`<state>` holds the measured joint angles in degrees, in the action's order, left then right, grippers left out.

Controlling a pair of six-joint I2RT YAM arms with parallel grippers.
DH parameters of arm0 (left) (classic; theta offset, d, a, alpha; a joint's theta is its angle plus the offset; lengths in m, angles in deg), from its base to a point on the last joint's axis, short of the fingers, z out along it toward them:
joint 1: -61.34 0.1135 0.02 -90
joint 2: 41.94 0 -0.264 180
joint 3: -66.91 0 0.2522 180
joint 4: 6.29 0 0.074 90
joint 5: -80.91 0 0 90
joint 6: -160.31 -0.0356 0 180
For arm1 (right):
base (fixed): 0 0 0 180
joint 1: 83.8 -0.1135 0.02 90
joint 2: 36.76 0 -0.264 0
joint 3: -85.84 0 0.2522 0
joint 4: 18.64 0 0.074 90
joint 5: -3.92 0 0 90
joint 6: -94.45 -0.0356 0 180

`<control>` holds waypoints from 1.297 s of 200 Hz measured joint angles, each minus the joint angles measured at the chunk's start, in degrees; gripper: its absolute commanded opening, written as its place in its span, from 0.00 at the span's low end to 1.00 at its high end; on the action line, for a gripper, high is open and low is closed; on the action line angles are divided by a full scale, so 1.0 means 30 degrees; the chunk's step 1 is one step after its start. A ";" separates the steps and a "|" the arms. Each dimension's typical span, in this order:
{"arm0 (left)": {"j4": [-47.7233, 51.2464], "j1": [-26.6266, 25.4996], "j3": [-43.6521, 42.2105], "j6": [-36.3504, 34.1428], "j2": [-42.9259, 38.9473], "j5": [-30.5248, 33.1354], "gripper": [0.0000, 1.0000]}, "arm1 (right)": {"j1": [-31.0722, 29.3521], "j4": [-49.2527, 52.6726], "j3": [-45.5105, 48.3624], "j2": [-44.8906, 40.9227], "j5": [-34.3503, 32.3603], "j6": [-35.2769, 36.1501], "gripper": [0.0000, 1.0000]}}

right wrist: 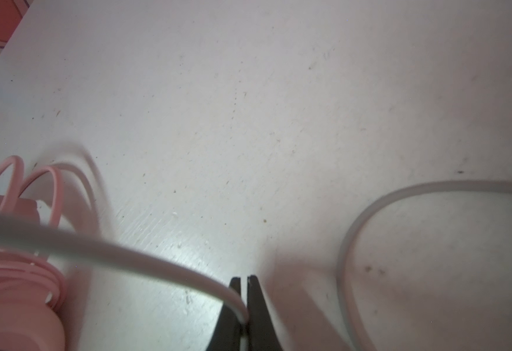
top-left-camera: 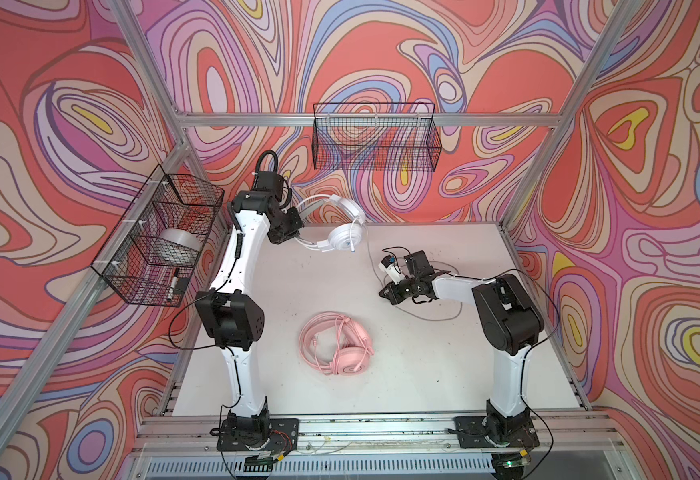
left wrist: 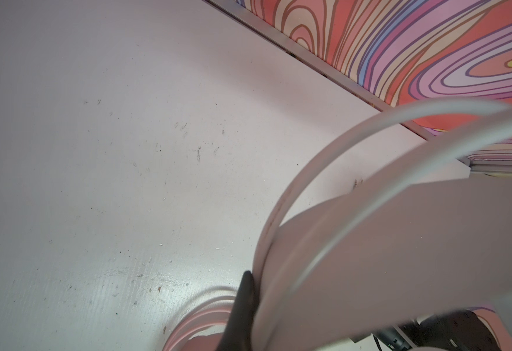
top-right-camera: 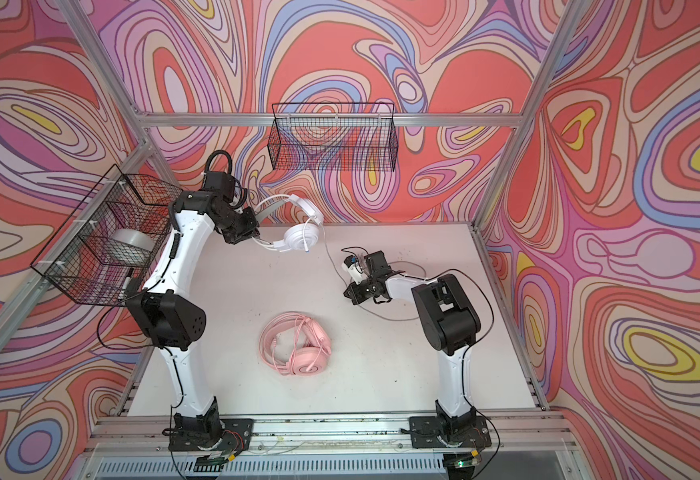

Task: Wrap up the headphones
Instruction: 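Grasp the grey cable with the right gripper while the left gripper holds the white headset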

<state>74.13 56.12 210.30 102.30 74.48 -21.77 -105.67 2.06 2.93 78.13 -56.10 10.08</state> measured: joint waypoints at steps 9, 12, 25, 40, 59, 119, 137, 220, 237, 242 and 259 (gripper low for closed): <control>-0.0007 0.0000 -0.0029 0.0007 0.0000 0.0022 0.00 | 0.0000 -0.0044 0.0270 -0.0452 -0.0007 -0.0022 0.00; -0.0015 0.0000 -0.0051 0.0022 0.0000 0.0022 0.00 | 0.0007 -0.0058 0.0386 -0.0641 0.0000 -0.0044 0.00; -0.0036 0.0000 -0.0248 0.0080 -0.0022 0.0036 0.00 | 0.0007 -0.0066 0.0896 -0.1413 -0.0044 -0.0080 0.00; -0.0029 0.0000 -0.0488 0.0131 -0.0022 0.0095 0.00 | 0.0015 -0.0015 0.1530 -0.2382 -0.0109 -0.0124 0.00; -0.0015 0.0000 -0.0656 0.0219 -0.0022 0.0240 0.00 | 0.0015 0.0342 0.2113 -0.3512 -0.0153 -0.0095 0.00; -0.0117 -0.0240 -0.1355 0.0437 -0.0022 0.0787 0.00 | -0.0240 0.5464 0.1545 -0.7337 -0.0685 0.1632 0.00; -0.0117 -0.0459 -0.1355 0.0437 -0.0022 0.0933 0.00 | -0.0721 0.7876 0.0168 -0.7519 -0.1435 0.2499 0.00; 0.0102 -0.1107 -0.1355 0.0408 -0.0022 0.2076 0.00 | -0.3279 1.4928 -0.4590 -0.7504 -0.3767 0.4379 0.00; 0.0284 -0.1304 -0.1355 0.0313 -0.0022 0.2601 0.00 | -0.3461 1.5475 -0.5399 -0.7497 -0.3730 0.4452 0.00; 0.0350 -0.1406 -0.1355 0.0277 -0.0007 0.2783 0.00 | -0.3475 1.5599 -0.5632 -0.7490 -0.3701 0.4466 0.00; 0.0481 -0.1763 -0.1399 0.0036 0.0087 0.3351 0.00 | -0.3475 1.5999 -0.6404 -0.7468 -0.3592 0.4546 0.00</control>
<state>75.57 50.83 206.10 102.41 74.74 -11.72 -116.10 50.06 -16.28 55.73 -66.87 23.72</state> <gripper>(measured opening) 0.079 0.062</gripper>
